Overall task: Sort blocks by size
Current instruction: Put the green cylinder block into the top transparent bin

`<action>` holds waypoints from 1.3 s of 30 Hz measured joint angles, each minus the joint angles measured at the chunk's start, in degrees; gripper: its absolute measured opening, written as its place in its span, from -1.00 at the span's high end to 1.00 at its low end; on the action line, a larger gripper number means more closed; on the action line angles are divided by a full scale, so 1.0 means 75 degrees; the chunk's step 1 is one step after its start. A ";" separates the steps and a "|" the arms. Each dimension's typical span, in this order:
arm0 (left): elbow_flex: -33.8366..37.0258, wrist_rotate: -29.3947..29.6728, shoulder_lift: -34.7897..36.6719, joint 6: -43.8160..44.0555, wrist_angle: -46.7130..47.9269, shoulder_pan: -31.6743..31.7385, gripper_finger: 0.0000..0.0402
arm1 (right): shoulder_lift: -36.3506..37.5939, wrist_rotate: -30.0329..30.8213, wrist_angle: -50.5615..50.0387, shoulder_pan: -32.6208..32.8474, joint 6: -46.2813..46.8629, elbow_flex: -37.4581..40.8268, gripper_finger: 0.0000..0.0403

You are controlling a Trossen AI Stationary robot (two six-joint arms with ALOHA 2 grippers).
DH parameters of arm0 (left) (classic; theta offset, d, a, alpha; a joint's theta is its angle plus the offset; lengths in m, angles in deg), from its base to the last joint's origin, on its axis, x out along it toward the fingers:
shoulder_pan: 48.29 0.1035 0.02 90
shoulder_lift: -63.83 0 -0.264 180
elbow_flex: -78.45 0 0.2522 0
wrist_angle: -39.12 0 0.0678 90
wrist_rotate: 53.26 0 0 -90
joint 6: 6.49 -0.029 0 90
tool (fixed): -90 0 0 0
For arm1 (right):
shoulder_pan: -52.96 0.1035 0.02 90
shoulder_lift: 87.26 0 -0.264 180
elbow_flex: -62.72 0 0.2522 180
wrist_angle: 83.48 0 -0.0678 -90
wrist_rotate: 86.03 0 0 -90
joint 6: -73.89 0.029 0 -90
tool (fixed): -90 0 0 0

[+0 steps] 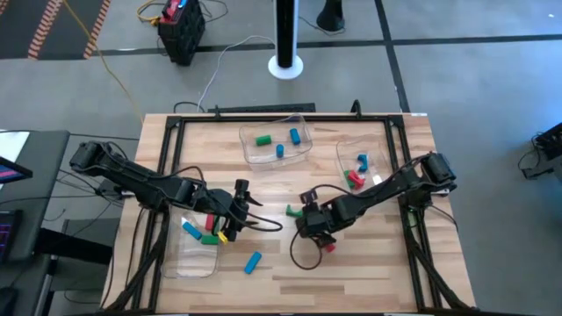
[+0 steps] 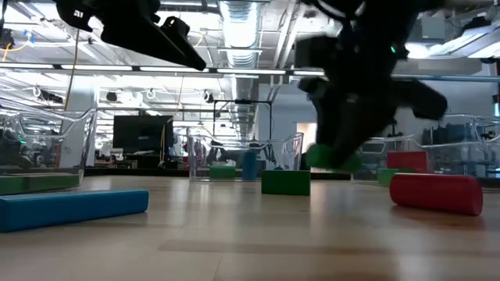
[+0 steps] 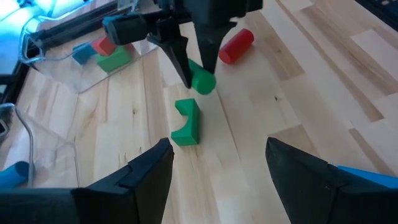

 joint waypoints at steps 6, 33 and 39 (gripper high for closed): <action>0.0000 0.0002 0.0000 -0.0273 -0.0171 0.0016 -0.23 | 0.0003 0.0012 0.0005 0.0146 -0.0241 -0.0713 0.18; 0.0003 -0.3450 -0.0001 -0.1041 -0.1559 0.1042 -0.19 | 0.0016 0.1072 0.1458 0.1065 -0.2466 -0.2322 0.20; 0.0003 -0.4015 -0.0003 -0.1287 -0.1934 0.1105 -0.19 | 0.0269 0.1010 0.2144 0.1072 -0.2864 -0.2322 0.20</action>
